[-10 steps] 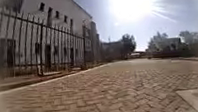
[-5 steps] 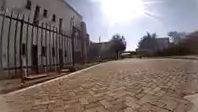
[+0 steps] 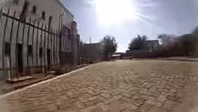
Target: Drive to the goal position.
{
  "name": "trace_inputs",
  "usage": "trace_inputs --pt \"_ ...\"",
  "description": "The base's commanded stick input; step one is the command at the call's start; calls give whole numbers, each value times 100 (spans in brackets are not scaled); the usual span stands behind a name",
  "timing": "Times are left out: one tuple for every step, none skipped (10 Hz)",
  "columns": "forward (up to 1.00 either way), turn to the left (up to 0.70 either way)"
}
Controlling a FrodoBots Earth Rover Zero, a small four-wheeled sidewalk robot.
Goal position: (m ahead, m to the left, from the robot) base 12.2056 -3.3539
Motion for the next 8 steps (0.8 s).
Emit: trace_inputs --pt "100 -6" --pt "100 0" --pt "100 0" --pt "100 0" --pt "100 0" --pt "100 0" --pt "100 0" --pt "100 0"
